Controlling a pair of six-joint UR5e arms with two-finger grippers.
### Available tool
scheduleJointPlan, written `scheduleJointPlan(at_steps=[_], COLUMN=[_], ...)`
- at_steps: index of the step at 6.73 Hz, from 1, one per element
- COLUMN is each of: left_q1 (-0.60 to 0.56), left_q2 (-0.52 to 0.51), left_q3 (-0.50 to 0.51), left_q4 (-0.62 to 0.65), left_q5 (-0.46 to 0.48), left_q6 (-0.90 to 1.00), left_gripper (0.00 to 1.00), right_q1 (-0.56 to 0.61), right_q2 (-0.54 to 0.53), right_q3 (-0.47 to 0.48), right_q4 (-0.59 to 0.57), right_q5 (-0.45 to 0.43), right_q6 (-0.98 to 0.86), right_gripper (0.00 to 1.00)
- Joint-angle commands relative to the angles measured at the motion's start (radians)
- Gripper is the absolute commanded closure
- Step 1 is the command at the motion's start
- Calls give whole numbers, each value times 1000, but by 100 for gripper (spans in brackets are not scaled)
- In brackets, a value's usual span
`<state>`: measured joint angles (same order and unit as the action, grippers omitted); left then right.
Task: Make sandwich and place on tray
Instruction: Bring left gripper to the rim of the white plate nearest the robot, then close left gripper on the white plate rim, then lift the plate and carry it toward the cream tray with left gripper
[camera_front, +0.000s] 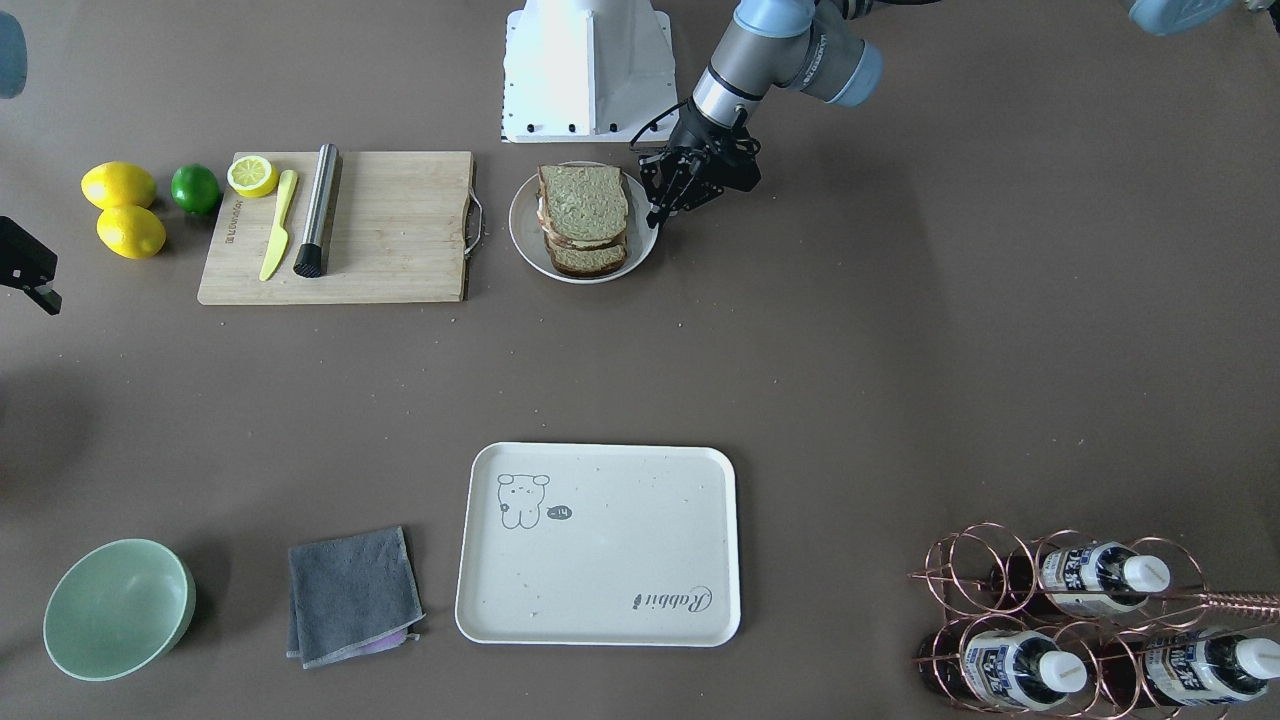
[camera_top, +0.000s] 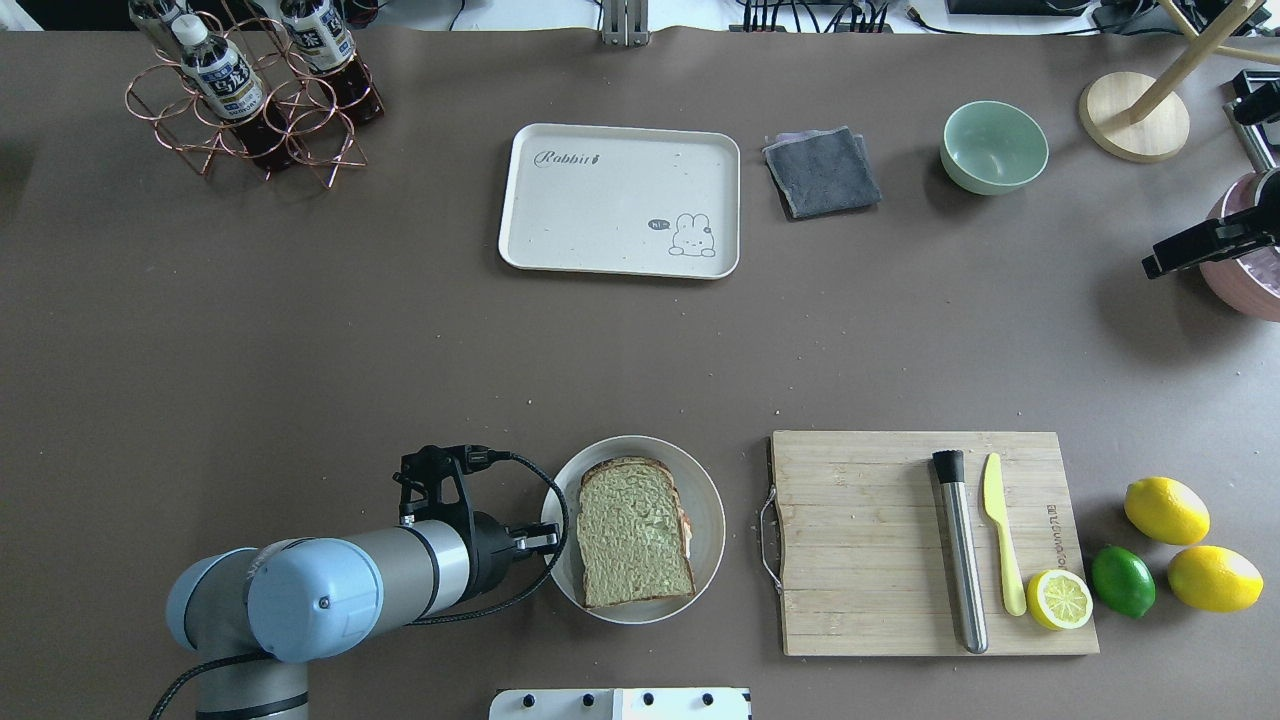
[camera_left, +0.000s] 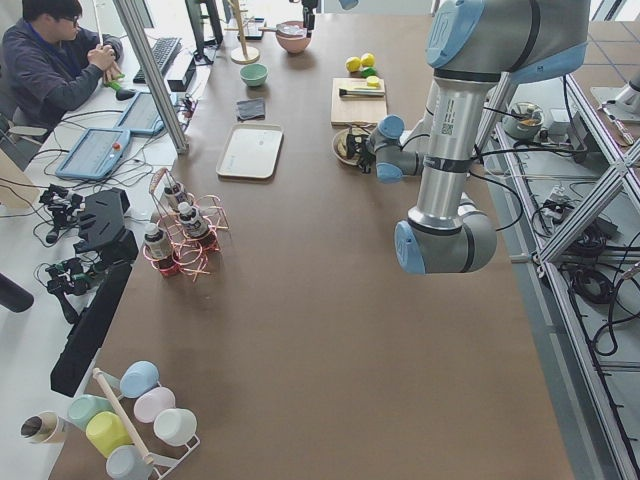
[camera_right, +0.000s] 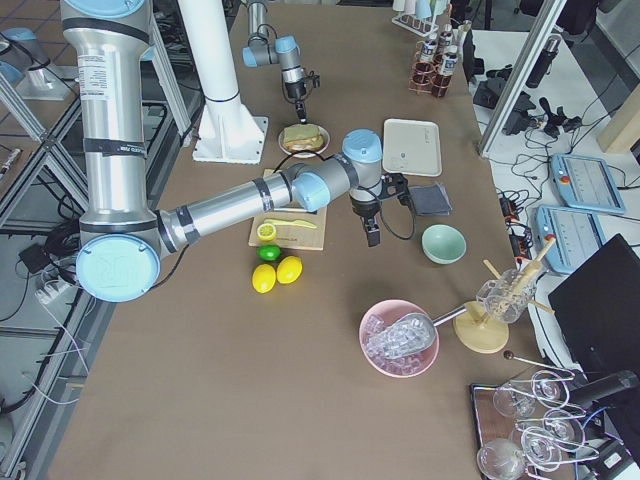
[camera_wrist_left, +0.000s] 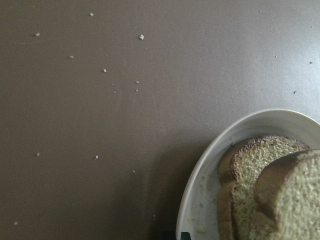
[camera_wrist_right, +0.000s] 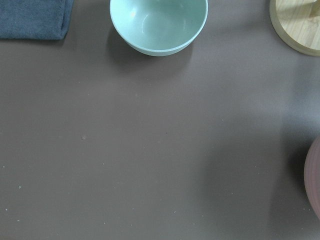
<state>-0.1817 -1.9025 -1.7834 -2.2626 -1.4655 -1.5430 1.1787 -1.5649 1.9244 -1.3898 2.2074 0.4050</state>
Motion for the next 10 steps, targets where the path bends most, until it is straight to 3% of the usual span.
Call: scheduleJointPlan(at_steps=[1,2,4,6,10], left_q1=[-8,-24,-137,-243,-410], left_q2=[-12,-36,-65,-96,-307], left_q3=[-20,-22,-16,-2,266], left_q4=[0,1,41,52,64], left_q5=[-7,-12,-147,-225,-304], left_q6=[1,3,4,111,185], left_gripper=[100,100,100,100,100], right_q1=[1,1,1,19,78], right_q2=[-4,-15,-35,-60,-109], right_q3=[-21,-24,-48,-42,-47], right_q4=[0,2,0,0,0], right_q5=[0,-11,1,3,2], right_q6=[-2,-3,-3,-5,-6], right_gripper=[0,0,0,0,0])
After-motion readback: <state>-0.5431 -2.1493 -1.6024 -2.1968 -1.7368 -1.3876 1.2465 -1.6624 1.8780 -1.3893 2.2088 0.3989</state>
